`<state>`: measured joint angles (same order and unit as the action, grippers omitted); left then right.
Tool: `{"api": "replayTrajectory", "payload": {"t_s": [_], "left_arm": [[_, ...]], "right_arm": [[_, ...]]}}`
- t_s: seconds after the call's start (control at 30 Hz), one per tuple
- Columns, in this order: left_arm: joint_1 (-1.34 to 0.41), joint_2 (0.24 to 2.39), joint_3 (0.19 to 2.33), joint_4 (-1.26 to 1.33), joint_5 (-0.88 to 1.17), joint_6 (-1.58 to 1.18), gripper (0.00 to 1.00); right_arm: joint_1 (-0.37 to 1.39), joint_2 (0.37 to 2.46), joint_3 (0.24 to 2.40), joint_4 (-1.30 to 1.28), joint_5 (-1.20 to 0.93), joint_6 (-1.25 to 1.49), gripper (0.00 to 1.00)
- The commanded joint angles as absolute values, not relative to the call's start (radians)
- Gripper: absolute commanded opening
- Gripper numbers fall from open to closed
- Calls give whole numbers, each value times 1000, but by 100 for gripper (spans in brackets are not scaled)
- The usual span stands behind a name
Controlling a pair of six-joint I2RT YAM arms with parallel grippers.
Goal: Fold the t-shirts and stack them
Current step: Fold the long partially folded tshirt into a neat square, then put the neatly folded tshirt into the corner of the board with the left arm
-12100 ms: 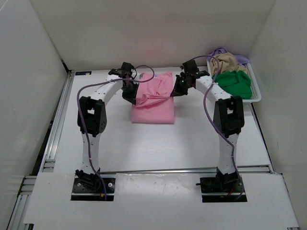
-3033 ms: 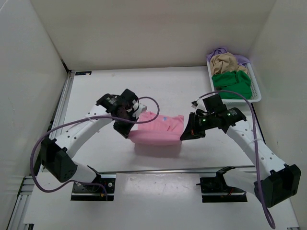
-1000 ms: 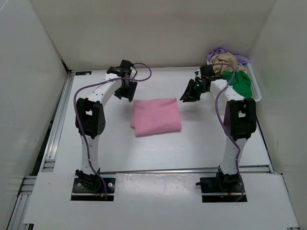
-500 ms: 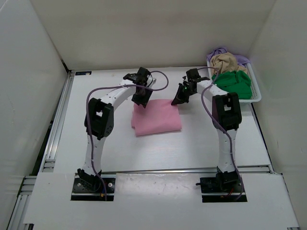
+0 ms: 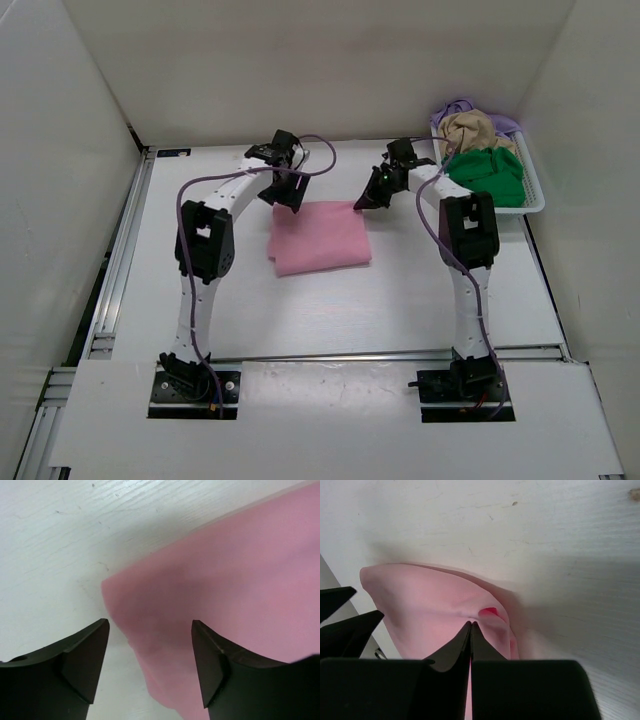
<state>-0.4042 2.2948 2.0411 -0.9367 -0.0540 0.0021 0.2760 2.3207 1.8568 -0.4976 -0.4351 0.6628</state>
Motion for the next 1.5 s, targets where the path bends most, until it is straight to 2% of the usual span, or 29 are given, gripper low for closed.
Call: {"api": "replayTrajectory", "payload": {"t_s": [0.0, 0.07, 0.1, 0.2, 0.3, 0.47, 0.57, 0.6, 0.7, 0.73, 0.77, 0.83, 1.13, 1.47], "left_arm": [[-364, 2096, 1966, -934, -6, 0, 80], [-354, 2028, 1889, -934, 69, 0, 82], [-344, 2016, 1812, -934, 89, 0, 82], [-344, 2006, 1717, -934, 136, 0, 82], [-344, 2032, 1637, -943, 173, 0, 82], [-344, 2091, 1634, -934, 218, 0, 82], [-344, 2137, 1644, -934, 239, 0, 77], [-344, 2146, 1655, -934, 239, 0, 67], [-334, 2160, 1655, -943, 273, 0, 47], [-334, 2160, 1655, -943, 282, 0, 33], [-325, 2160, 1655, -953, 282, 0, 25], [-313, 2160, 1655, -953, 282, 0, 11], [-174, 2140, 1698, -962, 164, 0, 11], [78, 2336, 1992, -962, -89, 0, 11]], "right_arm": [[273, 2139, 1766, -503, -463, 598, 5], [273, 2076, 1694, -512, -440, 586, 15], [282, 2025, 1657, -512, -440, 586, 27], [291, 1967, 1524, -532, -431, 565, 39], [302, 1945, 1415, -532, -422, 554, 42], [325, 1954, 1318, -493, -437, 572, 42], [325, 1954, 1272, -462, -446, 601, 42], [325, 1954, 1260, -444, -446, 615, 40], [334, 1933, 1227, -425, -456, 615, 39], [334, 1919, 1227, -425, -456, 615, 39], [334, 1919, 1227, -425, -456, 615, 39], [334, 1884, 1216, -425, -456, 615, 39], [302, 1763, 1302, -584, -382, 529, 39], [252, 1733, 1362, -686, -325, 472, 41]]}}
